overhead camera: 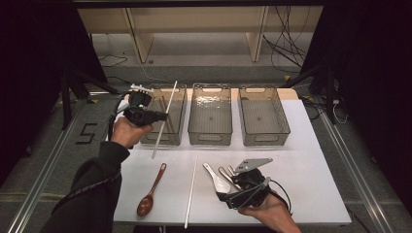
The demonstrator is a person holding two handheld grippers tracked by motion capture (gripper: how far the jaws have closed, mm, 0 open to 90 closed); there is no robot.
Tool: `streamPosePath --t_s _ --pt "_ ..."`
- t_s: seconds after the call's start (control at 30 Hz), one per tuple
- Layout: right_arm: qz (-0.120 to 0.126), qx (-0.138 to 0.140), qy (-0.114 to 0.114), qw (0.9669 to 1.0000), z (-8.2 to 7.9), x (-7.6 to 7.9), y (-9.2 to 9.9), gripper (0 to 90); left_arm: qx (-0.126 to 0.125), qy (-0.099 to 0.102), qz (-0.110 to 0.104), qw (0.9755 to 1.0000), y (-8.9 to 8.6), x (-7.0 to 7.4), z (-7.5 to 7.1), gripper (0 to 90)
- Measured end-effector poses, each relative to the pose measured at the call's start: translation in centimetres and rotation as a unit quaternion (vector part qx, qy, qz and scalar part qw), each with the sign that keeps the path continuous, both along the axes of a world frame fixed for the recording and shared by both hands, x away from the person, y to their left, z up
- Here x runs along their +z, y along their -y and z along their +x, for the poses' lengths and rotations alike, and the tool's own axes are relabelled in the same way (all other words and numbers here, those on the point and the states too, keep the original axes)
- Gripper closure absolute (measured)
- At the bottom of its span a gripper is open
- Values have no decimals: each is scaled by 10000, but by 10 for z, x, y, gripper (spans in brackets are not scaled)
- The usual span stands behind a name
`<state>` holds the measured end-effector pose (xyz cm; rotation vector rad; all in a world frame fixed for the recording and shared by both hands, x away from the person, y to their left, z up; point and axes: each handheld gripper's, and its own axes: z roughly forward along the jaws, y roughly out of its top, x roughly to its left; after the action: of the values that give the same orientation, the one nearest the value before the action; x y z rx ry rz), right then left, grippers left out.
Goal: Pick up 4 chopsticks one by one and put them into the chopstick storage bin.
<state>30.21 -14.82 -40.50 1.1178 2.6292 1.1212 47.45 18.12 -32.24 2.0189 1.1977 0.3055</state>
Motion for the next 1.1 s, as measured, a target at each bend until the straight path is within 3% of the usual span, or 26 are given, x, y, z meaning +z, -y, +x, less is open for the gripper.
streamPosePath --t_s 0.23,0.47,0.87,1.1 --pt "8 -25 4 10000 0 0 1 280 311 27 102 9995 -15 3 34 847" --pt "-5 5 3 10000 1 -1 1 280 469 156 201 9986 -20 6 55 847" --pt "3 21 -17 10000 1 -1 2 279 612 336 417 9967 -21 5 80 847" --pt "-7 32 -28 10000 1 -2 2 280 644 408 575 9954 -21 -9 84 846"
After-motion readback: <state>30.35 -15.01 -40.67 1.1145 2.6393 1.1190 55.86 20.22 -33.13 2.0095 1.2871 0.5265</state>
